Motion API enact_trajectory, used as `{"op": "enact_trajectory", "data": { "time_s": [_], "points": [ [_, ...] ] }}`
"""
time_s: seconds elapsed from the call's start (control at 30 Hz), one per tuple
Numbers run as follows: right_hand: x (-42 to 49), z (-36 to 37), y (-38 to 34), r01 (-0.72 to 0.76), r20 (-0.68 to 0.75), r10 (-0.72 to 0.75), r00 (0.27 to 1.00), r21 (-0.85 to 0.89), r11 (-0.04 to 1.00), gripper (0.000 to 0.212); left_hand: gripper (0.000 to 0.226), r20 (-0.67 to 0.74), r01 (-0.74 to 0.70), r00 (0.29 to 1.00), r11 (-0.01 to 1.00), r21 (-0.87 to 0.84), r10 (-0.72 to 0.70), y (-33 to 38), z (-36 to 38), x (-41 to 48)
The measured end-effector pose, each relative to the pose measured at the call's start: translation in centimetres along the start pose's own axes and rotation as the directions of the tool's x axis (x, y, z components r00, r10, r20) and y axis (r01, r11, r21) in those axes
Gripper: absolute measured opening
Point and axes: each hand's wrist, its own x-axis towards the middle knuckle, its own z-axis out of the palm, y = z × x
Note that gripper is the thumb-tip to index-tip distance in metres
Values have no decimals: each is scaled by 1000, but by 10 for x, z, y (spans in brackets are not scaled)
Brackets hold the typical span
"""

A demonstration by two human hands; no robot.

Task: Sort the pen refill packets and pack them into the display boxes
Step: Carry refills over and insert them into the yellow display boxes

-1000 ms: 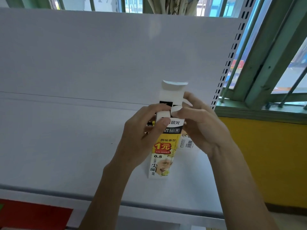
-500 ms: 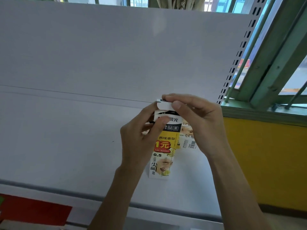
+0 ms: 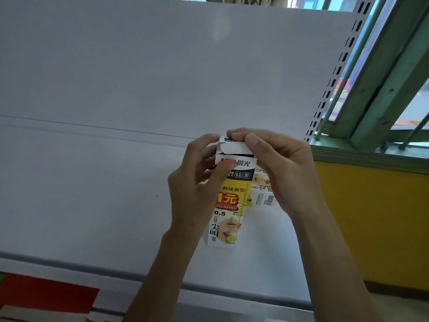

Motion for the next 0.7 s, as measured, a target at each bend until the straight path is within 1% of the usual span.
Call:
{"op": "enact_trajectory", "data": {
  "time_s": [0.1,0.23,0.33,0.4,0.5,0.53,0.57,0.6,0.67,0.7],
  "points": [
    [-1,1,2,49,7,-49,999,-57,997,16,27,5,-9,1000,1000,0,9,-1,-1,1],
    [-5,1,7,91,16,-90,996,-92,992,13,27,24,-5,1000,999,39,4,-3,-2,2],
    [-9,0,17,197,42,-193,980,-190,962,11,30,30,4,1000,997,74,-7,-5,-2,2],
    [-10,1,22,243,58,-237,970,-239,940,14,29,44,24,999,1000,11,-24,-5,-2,3],
    [-8,1,24,231,72,-220,973,-263,937,19,16,86,-9,996,996,-93,17,-5,-4,4],
    [-8,1,24,221,82,-207,975,-265,938,23,12,102,0,995,992,-130,13,-5,-5,5],
    [-9,0,26,202,96,-182,979,-267,942,30,12,109,16,994,985,-173,3,-5,-6,7],
    [-12,-1,30,153,113,-126,986,-273,950,44,13,96,24,995,978,-205,-5,-5,-6,8],
    [-21,-1,43,-44,111,88,990,-347,937,84,11,-30,20,999,986,-164,-25,-6,-7,13],
    [-28,-1,49,-156,84,205,975,-394,906,98,12,-129,45,990,990,-131,-62,-8,-9,15]
  ]
}}
